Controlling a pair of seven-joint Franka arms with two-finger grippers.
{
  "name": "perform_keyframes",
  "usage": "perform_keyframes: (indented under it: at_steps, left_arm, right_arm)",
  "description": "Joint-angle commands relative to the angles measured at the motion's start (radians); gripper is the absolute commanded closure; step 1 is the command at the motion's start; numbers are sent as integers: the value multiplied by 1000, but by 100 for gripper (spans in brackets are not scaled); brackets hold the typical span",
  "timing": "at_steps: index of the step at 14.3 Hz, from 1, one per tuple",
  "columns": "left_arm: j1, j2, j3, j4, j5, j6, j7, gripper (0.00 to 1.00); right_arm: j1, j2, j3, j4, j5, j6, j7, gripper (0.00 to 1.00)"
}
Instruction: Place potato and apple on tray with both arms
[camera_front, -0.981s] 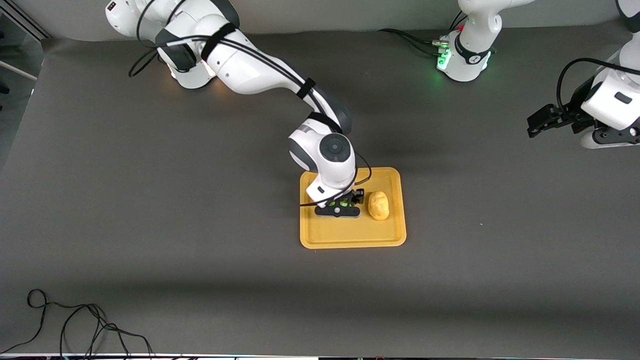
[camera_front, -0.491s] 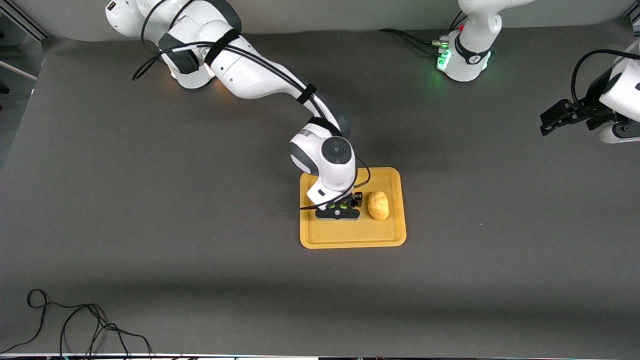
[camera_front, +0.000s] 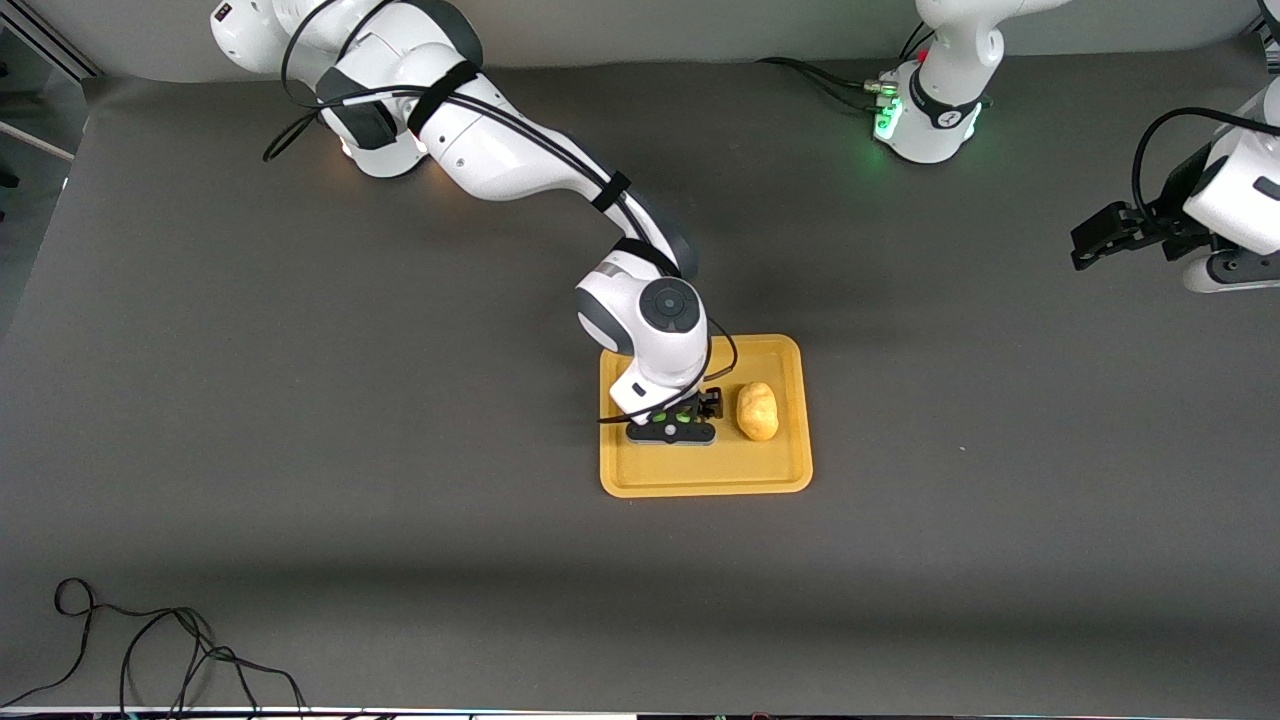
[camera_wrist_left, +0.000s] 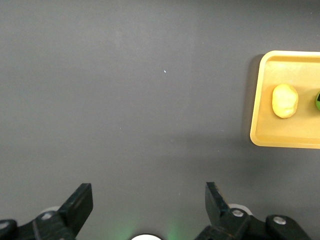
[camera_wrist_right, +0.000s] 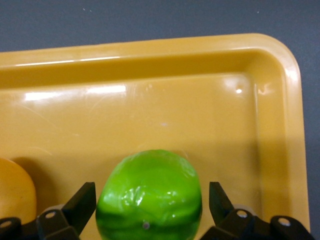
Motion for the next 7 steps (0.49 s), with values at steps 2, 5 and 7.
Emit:
perform_keyframes:
  at_steps: [2,5,7]
  left_arm:
    - [-13,8,3,10,1,-2,-3,0]
    - [-36,8,0,20,13,0,7,0]
    - [-37,5,0,22,6,1,6,0]
  right_arm:
    - [-1,-97,-6,27,-16,-131,20,0]
    - [-34,-237,-5,24,-15,-283,9,0]
    - [-76,-321,-5,23,-13,-376,-29,0]
